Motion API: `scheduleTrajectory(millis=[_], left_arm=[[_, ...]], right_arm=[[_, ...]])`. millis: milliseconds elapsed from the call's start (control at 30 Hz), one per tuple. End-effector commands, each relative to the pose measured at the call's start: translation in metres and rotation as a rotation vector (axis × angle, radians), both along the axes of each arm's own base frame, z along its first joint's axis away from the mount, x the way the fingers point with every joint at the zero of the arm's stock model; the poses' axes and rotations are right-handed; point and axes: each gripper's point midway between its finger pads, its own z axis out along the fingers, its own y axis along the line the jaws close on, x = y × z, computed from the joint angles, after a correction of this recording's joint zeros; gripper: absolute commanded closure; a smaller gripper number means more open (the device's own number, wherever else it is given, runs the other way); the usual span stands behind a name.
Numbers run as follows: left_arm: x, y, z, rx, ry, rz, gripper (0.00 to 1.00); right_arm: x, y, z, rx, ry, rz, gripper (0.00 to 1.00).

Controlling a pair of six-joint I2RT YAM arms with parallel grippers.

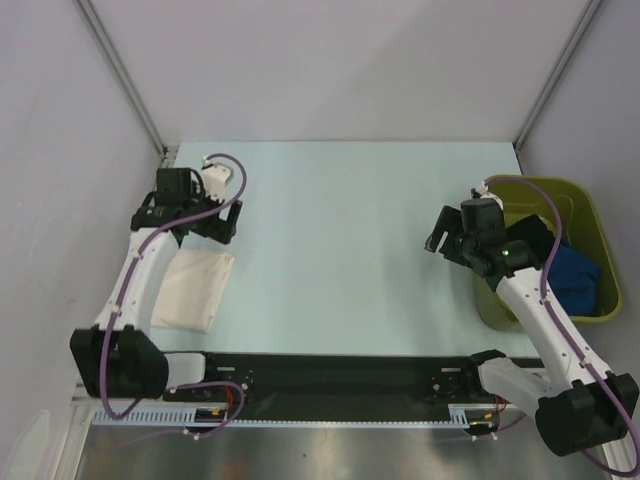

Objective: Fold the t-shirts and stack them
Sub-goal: Neatly place the folded tshirt to the corner

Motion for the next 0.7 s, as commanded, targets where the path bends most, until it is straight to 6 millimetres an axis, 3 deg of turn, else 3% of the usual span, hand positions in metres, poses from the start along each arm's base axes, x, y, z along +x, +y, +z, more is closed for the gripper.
scheduleTrajectory(millis=[0,33,67,100,133,167,233,267,333,533,667], left_arm=[[-0.035,0.011,0.0,0.074,-0.045,0.004,0.0],[-0.042,0.012,0.0,0.092,-0.067,-0.015,0.0],[-0.053,0.014,-0.014,0.1,-0.054,-0.016,0.0],[-0.061,0.017,-0.005,0.116,-0.108,-0.004,0.0],[-0.067,0.019,-0.009,0.125,-0.117,0.002,0.0],[-0.076,0.022,-0.025,0.138,-0.098,0.005,0.0],[-0.086,0.03,-0.023,0.169,-0.147,0.04,0.0],[-0.093,0.032,-0.036,0.178,-0.141,0.048,0.0],[-0.098,0.038,-0.036,0.193,-0.181,0.082,0.0],[-0.112,0.051,-0.068,0.221,-0.109,0.172,0.0],[-0.11,0.05,-0.07,0.21,-0.089,0.172,0.0]], right_arm=[[-0.003,0.006,0.016,0.001,-0.053,0.091,0.21],[-0.006,0.006,0.015,0.004,-0.058,0.099,0.21],[-0.009,0.008,0.013,0.009,-0.055,0.117,0.21],[-0.01,0.008,0.013,0.005,-0.061,0.128,0.2],[-0.013,0.009,0.015,0.007,-0.072,0.141,0.21],[-0.016,0.009,0.013,0.007,-0.067,0.151,0.21],[-0.019,0.008,0.012,-0.004,-0.076,0.164,0.21],[-0.021,0.008,0.008,-0.004,-0.07,0.17,0.2],[-0.022,0.009,0.005,-0.004,-0.068,0.185,0.2],[-0.022,0.011,0.002,0.003,-0.064,0.188,0.2],[-0.024,0.01,0.004,0.008,-0.074,0.185,0.2]])
